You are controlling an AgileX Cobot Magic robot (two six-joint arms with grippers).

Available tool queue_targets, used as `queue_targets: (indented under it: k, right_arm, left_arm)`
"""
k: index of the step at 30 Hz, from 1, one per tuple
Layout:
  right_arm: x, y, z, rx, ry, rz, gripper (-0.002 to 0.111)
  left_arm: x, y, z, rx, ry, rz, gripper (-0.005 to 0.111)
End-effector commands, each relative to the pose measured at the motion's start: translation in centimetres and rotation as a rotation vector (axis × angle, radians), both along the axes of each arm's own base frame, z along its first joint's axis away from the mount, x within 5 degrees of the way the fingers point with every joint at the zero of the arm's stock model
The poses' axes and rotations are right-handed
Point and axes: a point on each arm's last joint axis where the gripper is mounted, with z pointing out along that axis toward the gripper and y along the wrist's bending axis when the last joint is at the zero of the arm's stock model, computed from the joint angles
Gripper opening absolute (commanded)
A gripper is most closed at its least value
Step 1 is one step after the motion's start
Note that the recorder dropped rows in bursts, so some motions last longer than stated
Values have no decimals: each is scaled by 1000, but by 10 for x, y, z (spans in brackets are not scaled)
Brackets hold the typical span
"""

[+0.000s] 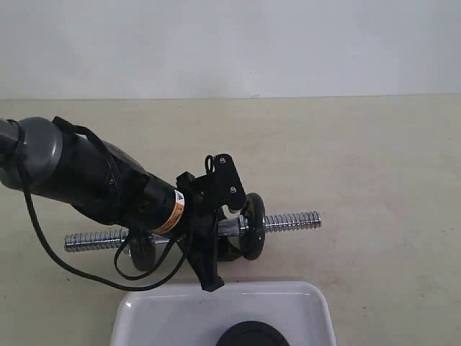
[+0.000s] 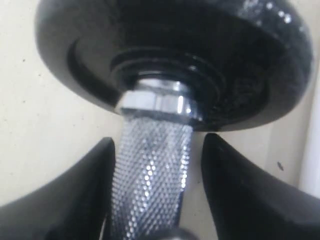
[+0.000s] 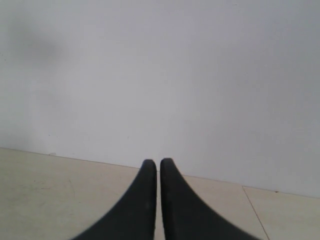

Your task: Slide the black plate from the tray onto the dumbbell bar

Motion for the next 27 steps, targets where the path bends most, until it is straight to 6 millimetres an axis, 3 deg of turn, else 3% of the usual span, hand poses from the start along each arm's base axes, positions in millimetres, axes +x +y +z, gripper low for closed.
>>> queue_targets:
  k: [1,10,21,27]
  right_arm:
    - [-2,0,3,-10,-20,-2,1]
    - [-2,0,3,-9,-22,-1,1]
    - [-2,0,3,-9,-22,-1,1]
    - [-2,0,3,-9,-22,-1,1]
  left_arm:
    - [-1,3,-10,36,4,-3,4]
    - [0,3,-2,26,-15,-6,4]
    - [-1,3,59,-72,-149,-6,4]
    - [-1,3,63,-80,-154,2,4]
